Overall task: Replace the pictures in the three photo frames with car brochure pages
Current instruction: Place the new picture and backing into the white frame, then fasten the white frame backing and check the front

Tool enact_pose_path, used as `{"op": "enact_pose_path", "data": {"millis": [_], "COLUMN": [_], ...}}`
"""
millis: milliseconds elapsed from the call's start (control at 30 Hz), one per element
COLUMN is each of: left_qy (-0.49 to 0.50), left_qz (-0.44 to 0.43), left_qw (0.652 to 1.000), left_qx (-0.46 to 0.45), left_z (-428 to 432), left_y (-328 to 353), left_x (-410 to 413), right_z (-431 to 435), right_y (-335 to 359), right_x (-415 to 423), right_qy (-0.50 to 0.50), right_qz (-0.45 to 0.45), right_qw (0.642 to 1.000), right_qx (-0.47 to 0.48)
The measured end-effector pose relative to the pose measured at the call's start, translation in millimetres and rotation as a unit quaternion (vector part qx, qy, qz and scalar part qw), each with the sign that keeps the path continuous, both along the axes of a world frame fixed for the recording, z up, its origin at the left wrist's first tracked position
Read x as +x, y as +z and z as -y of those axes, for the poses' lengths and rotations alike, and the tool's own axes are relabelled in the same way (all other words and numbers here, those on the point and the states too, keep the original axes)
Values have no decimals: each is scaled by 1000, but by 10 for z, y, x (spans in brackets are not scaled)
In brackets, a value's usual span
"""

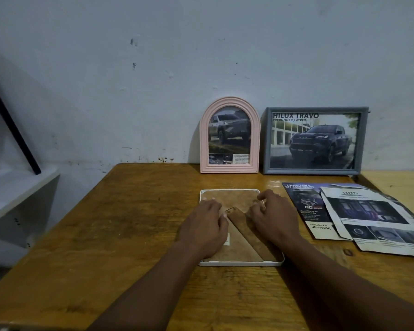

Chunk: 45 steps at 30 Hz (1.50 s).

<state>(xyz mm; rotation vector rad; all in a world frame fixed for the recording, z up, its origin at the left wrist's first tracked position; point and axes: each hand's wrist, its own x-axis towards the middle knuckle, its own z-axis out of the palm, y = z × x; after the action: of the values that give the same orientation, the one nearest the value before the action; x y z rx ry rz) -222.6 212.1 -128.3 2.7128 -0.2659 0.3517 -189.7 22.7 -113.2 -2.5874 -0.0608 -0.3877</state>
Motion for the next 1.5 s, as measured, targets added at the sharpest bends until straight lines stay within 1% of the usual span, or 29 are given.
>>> {"op": "enact_pose_path", "data": {"millis": [67, 133, 167, 233, 267, 333, 367, 433, 500, 533, 600, 633, 700, 767, 800, 933, 1033, 1067, 1133, 1167, 1200, 1233, 1400, 1433, 1500], "left_qy": [2, 0, -6, -25, -37, -51, -52, -57, -52, -48, -45, -36, 0, 29, 36, 82, 81, 80, 72, 66, 62, 65, 63, 62, 60], "left_qz": [4, -3, -5, -5, -9, -36, -69, -139, -186, -188, -173, -168, -186, -210, -220, -234, -211, -198, -160, -139, -123, -113, -101, -97, -99], "left_qw": [1000, 999, 999, 996, 993, 982, 972, 936, 898, 893, 893, 883, 841, 799, 798, 851, 883, 906, 957, 975, 985, 989, 992, 992, 991], "left_qx": [-8, -36, -49, -84, -111, -177, -218, -318, -395, -407, -413, -437, -509, -563, -560, -464, -411, -365, -232, -162, -104, -70, -51, -52, -69], "left_z": [28, 53, 74, 135, 184, 321, 396, 566, 707, 747, 756, 716, 557, 346, 248, 4, 1, 28, 113, 145, 160, 163, 166, 170, 160], "left_y": [10, -1, -6, -28, -6, 105, 173, 369, 575, 671, 845, 927, 1029, 1056, 1031, 640, 364, 293, 173, 112, 53, 18, -32, -22, -7], "left_x": [17, 40, 43, 57, 59, 58, 54, 24, 6, 21, 77, 83, 101, 33, -26, -167, -194, -192, -206, -222, -225, -231, -221, -230, -242], "right_z": [74, 152, 189, 263, 298, 392, 433, 486, 482, 446, 310, 226, 72, -34, -54, 88, 257, 283, 298, 288, 278, 272, 268, 276, 323], "right_y": [57, 131, 169, 294, 388, 637, 765, 1026, 1215, 1285, 1387, 1396, 1342, 1210, 1114, 570, 155, 55, -89, -126, -135, -139, -132, -113, -25], "right_x": [-27, -60, -73, -103, -121, -158, -171, -196, -197, -192, -209, -208, -200, -177, -162, -98, -160, -206, -291, -330, -354, -361, -364, -367, -370], "right_qy": [12, 18, 14, 12, 16, 33, 47, 84, 122, 139, 172, 184, 199, 192, 181, 89, 35, 32, 36, 38, 36, 33, 37, 46, 67], "right_qz": [-35, -82, -91, -80, -66, -30, -16, -9, -23, -37, -59, -62, -51, -35, -32, -37, -61, -60, -34, -13, 0, 12, 53, 52, 24], "right_qw": [993, 972, 957, 927, 918, 916, 917, 918, 913, 909, 909, 914, 928, 944, 953, 992, 998, 997, 994, 995, 996, 996, 996, 996, 997], "right_qx": [112, 220, 275, 366, 392, 399, 395, 388, 389, 392, 376, 357, 311, 268, 240, 79, -6, -41, -94, -95, -87, -79, -61, -48, 15]}}
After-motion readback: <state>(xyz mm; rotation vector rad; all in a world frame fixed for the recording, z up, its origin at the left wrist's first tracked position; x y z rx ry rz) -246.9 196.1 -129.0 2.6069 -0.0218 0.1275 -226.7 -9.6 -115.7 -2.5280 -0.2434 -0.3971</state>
